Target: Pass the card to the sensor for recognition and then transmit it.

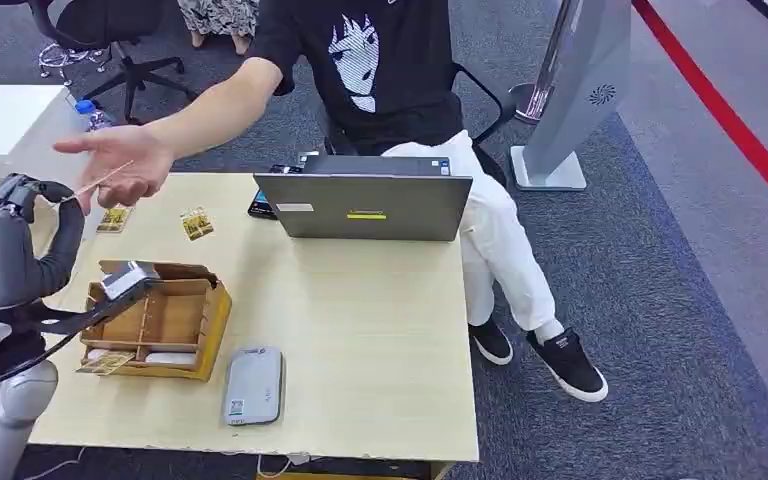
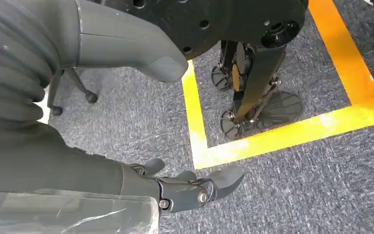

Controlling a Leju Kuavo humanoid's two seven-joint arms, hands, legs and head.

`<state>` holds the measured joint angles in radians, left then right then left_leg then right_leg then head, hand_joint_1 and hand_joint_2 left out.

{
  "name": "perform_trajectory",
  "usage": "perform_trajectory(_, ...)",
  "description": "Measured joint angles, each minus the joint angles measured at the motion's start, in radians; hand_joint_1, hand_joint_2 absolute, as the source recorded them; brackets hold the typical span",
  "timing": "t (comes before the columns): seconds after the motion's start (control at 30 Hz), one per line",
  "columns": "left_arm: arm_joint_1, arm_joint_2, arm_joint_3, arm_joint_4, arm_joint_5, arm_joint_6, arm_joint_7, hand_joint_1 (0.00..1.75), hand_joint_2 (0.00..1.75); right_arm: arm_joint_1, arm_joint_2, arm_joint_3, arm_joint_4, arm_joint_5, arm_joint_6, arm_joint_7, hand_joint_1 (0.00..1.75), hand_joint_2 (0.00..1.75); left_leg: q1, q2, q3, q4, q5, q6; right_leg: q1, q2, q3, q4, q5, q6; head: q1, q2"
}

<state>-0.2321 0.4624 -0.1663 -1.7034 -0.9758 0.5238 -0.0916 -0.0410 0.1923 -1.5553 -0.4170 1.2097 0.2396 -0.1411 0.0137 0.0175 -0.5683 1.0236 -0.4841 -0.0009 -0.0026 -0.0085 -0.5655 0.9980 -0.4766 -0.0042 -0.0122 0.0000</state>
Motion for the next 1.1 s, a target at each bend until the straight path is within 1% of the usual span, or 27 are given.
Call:
perform_trajectory(0.17,-0.007,-0.001,-0.018,0.070,-0.008,0.011,-0.001,1.75,1.75,-0.002,-0.013,0.000,0.031,0.003,-0.019,0.000,0.00,1.75,0.000,0.000,0.000,0.000,0.000,0.000,0.000,0.000,0.000,0.000,0.000,0.000,0.000,0.000)
perform_trajectory(0.2,-0.005,-0.001,-0.019,0.084,-0.012,0.014,-0.001,1.59,1.75,-0.002,-0.016,0.000,0.036,0.003,-0.021,0.000,0.00,1.75,0.000,0.000,0.000,0.000,0.000,0.000,0.000,0.000,0.000,0.000,0.000,0.000,0.000,0.000)
perform_trajectory(0.23,-0.003,-0.001,-0.021,0.094,-0.016,0.017,-0.001,0.00,1.75,-0.002,-0.017,0.000,0.041,0.003,-0.023,0.000,0.00,1.75,0.000,0.000,0.000,0.000,0.000,0.000,0.000,0.000,0.000,0.000,0.000,0.000,0.000,0.000)
perform_trajectory(0.4,0.009,-0.001,-0.026,0.121,-0.034,0.034,0.000,0.00,1.75,-0.001,-0.022,0.000,0.051,0.003,-0.026,0.000,0.00,1.75,0.000,0.000,0.000,0.000,0.000,0.000,0.000,0.000,0.000,0.000,0.000,0.000,0.000,0.000)
perform_trajectory(0.47,0.026,-0.003,-0.026,0.124,-0.029,0.070,-0.005,0.00,1.75,-0.001,-0.023,0.000,0.054,0.003,-0.027,0.000,0.00,1.75,0.000,0.000,0.000,0.000,0.000,0.000,0.000,0.000,0.000,0.000,0.000,0.000,0.000,0.000)
perform_trajectory(0.5,0.039,-0.007,-0.026,0.124,-0.024,0.097,-0.014,0.00,1.75,-0.001,-0.023,0.000,0.055,0.003,-0.027,0.000,0.00,1.75,0.000,0.000,0.000,0.000,0.000,0.000,0.000,0.000,0.000,0.000,0.000,0.000,0.000,0.000)
perform_trajectory(0.53,0.054,-0.013,-0.025,0.123,-0.009,0.124,-0.038,0.00,1.75,-0.001,-0.023,0.000,0.055,0.003,-0.029,0.001,0.00,1.75,0.000,0.000,0.000,0.000,0.000,0.000,0.000,0.000,0.000,0.000,0.000,0.000,0.000,0.000)
perform_trajectory(0.57,0.075,-0.028,-0.015,0.114,0.013,0.145,-0.091,0.00,1.75,0.000,-0.023,0.000,0.055,0.003,-0.029,0.001,0.00,1.75,0.000,0.000,0.000,0.000,0.000,0.000,0.000,0.000,0.000,0.000,0.000,0.000,0.000,0.000)
perform_trajectory(0.6,0.101,-0.060,0.012,0.094,0.040,0.156,-0.172,0.00,1.75,0.000,-0.023,0.000,0.055,0.003,-0.030,0.001,0.00,1.75,-0.001,0.000,-0.001,0.000,0.000,0.000,-0.001,0.000,0.000,0.000,0.000,0.000,0.000,0.000)
perform_trajectory(0.67,0.146,-0.171,0.107,0.033,0.149,0.163,-0.417,0.00,1.75,0.001,-0.021,0.000,0.053,0.003,-0.031,0.001,0.00,1.75,-0.001,0.000,-0.001,0.000,-0.001,0.000,-0.001,0.000,-0.001,0.000,-0.001,0.000,0.000,0.000)
perform_trajectory(0.7,0.171,-0.250,0.178,-0.010,0.238,0.169,-0.550,0.00,1.75,0.001,-0.016,0.000,0.050,0.002,-0.032,0.000,0.00,1.75,-0.001,0.001,-0.002,0.000,-0.002,0.002,-0.001,0.000,-0.001,0.000,-0.001,0.000,0.001,0.000)
perform_trajectory(0.73,0.195,-0.301,0.228,-0.046,0.323,0.171,-0.612,0.00,1.75,0.001,-0.010,0.000,0.044,0.000,-0.032,-0.001,0.00,1.75,-0.001,0.002,-0.001,0.000,-0.003,0.002,-0.001,0.002,-0.001,0.000,-0.001,0.001,0.002,0.000)
perform_trajectory(0.77,0.216,-0.339,0.272,-0.081,0.409,0.171,-0.626,0.00,1.75,0.002,-0.004,0.000,0.037,-0.003,-0.032,-0.002,0.00,1.75,-0.001,0.004,-0.001,0.000,-0.003,0.003,-0.001,0.003,-0.001,0.000,-0.001,0.001,0.002,0.000)
perform_trajectory(0.83,0.264,-0.419,0.358,-0.149,0.600,0.175,-0.615,0.00,1.75,0.006,0.014,0.000,0.016,-0.013,-0.029,0.001,0.00,1.75,-0.002,0.004,-0.001,0.000,-0.004,0.003,-0.001,0.003,0.000,0.000,-0.001,0.001,0.001,0.000)
perform_trajectory(0.9,0.314,-0.470,0.434,-0.183,0.797,0.179,-0.609,0.00,1.75,0.008,0.033,0.000,-0.014,-0.031,-0.018,0.010,0.00,1.75,-0.001,0.003,-0.001,0.000,-0.004,0.003,-0.001,0.003,-0.001,0.000,-0.002,0.001,0.001,0.000)
perform_trajectory(0.93,0.339,-0.483,0.465,-0.190,0.871,0.179,-0.601,0.00,1.75,0.009,0.042,0.000,-0.034,-0.043,-0.010,0.016,0.00,1.75,-0.001,0.003,0.000,0.000,-0.004,0.003,-0.001,0.002,-0.001,0.000,-0.002,0.001,0.001,0.000)
perform_trajectory(0.97,0.359,-0.491,0.495,-0.193,0.936,0.168,-0.575,0.00,1.75,0.010,0.052,0.000,-0.056,-0.056,0.002,0.024,0.00,1.75,0.000,0.003,0.000,0.000,-0.004,0.003,0.000,0.002,-0.001,0.000,-0.002,0.000,0.001,0.000)
perform_trajectory(1.0,0.376,-0.497,0.530,-0.193,1.015,0.142,-0.530,0.00,1.75,0.011,0.063,0.000,-0.083,-0.072,0.018,0.034,0.00,1.75,0.000,0.003,0.000,-0.001,-0.004,0.003,0.000,0.001,-0.001,0.000,-0.003,0.000,0.001,0.000)
perform_trajectory(1.07,0.398,-0.513,0.614,-0.183,1.129,0.066,-0.435,0.00,1.75,0.015,0.084,0.000,-0.149,-0.101,0.057,0.056,0.00,1.75,0.000,0.002,-0.001,-0.001,-0.004,0.002,0.000,0.001,-0.001,0.000,-0.003,0.000,0.000,0.000)
perform_trajectory(1.1,0.402,-0.526,0.671,-0.167,1.152,0.016,-0.417,0.00,1.75,0.019,0.096,0.000,-0.190,-0.113,0.078,0.066,0.00,1.75,0.000,0.003,-0.001,-0.001,-0.004,0.002,0.000,0.001,-0.001,0.000,-0.003,-0.001,0.000,0.000)
